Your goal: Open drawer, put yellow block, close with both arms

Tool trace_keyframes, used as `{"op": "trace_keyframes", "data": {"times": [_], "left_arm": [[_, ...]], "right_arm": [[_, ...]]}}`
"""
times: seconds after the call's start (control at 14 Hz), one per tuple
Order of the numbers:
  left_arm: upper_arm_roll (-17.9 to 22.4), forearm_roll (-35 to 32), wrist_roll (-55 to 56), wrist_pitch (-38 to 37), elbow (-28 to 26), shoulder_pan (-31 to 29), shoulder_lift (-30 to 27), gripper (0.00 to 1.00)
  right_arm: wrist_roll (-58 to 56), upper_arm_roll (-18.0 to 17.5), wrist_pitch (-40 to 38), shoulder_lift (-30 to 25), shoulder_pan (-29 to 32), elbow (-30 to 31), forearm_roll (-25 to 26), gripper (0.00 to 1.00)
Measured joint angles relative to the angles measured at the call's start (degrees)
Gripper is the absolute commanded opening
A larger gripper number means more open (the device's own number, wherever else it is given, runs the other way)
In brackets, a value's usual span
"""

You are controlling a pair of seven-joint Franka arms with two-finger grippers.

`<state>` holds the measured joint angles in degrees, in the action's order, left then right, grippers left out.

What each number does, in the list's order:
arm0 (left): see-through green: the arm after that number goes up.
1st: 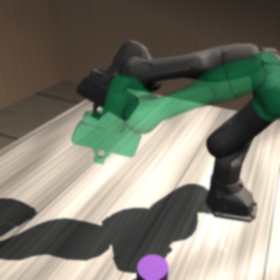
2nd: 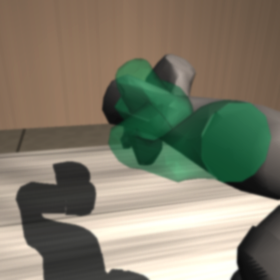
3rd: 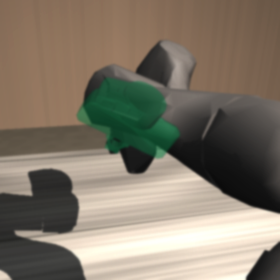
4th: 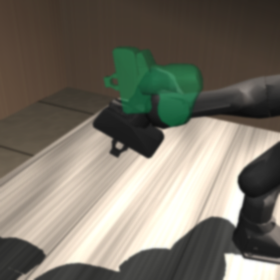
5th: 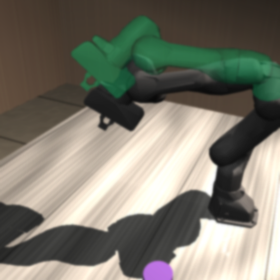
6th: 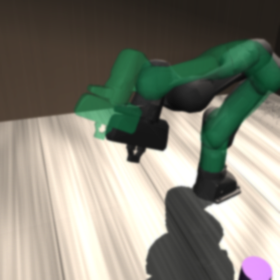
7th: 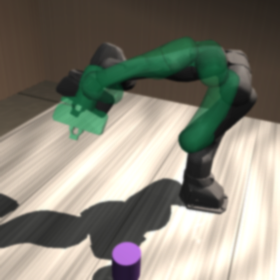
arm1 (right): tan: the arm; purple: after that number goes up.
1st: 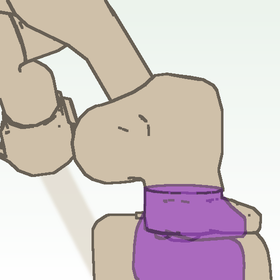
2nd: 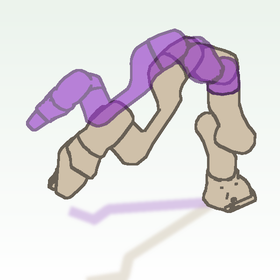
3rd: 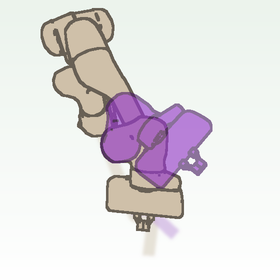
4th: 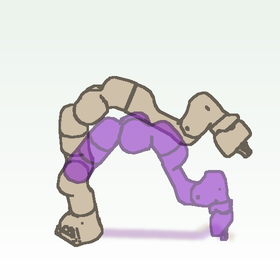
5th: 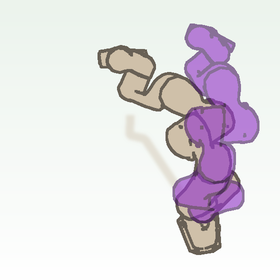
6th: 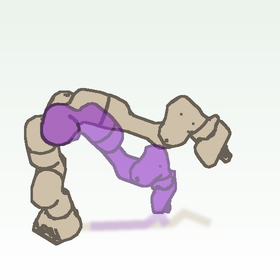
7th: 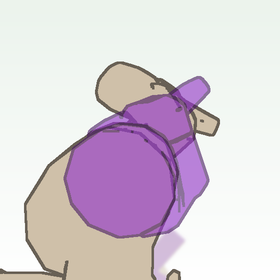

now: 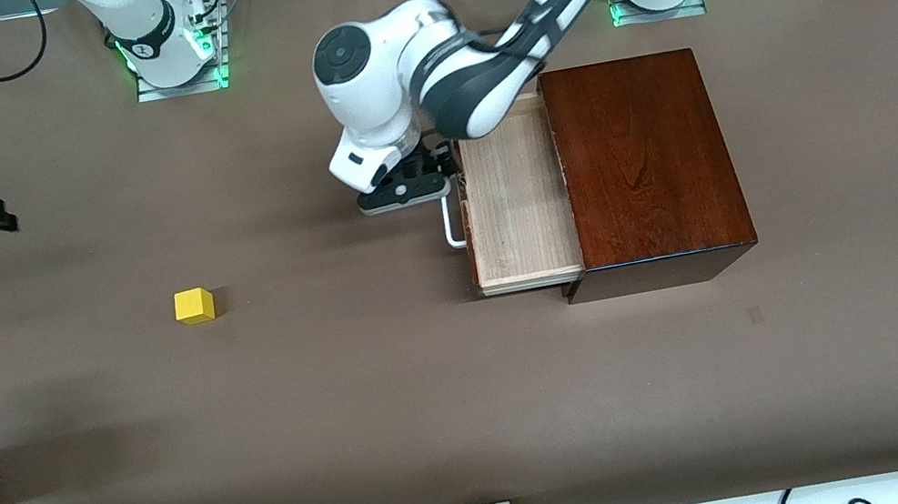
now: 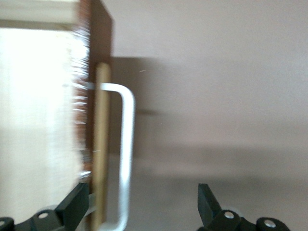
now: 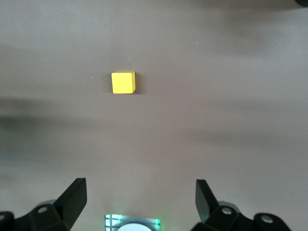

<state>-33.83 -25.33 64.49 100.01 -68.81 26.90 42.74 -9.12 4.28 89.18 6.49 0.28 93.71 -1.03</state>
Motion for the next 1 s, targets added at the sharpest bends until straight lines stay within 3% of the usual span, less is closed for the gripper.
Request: {"op": "trace_keyframes", "data": {"times": [0.36,0.64,0.85,1.0], "left_arm": [[-9.93,1.42,-2.53,-4.87,-3.94,-18.66,-9.93,1.00],[-14.08,1.56,-6.64,-7.09,-6.20,-28.83,-13.01,1.00],[-14.12,3.91,-14.03,-9.11,-6.54,-33.35,-14.34,1.00],[-9.02,8.67,-21.48,-9.81,-6.57,-33.64,-16.85,1.00]], "right_arm": [[3.63,-0.10,6.50,8.34,-2.49,0.15,-0.11,1.00],[8.50,-0.25,13.25,12.69,-6.86,2.59,-0.12,1.00],[8.81,-0.75,26.27,13.53,-8.07,9.85,-0.13,1.00],[8.81,-0.98,35.91,13.68,-8.10,15.89,-0.13,1.00]]}}
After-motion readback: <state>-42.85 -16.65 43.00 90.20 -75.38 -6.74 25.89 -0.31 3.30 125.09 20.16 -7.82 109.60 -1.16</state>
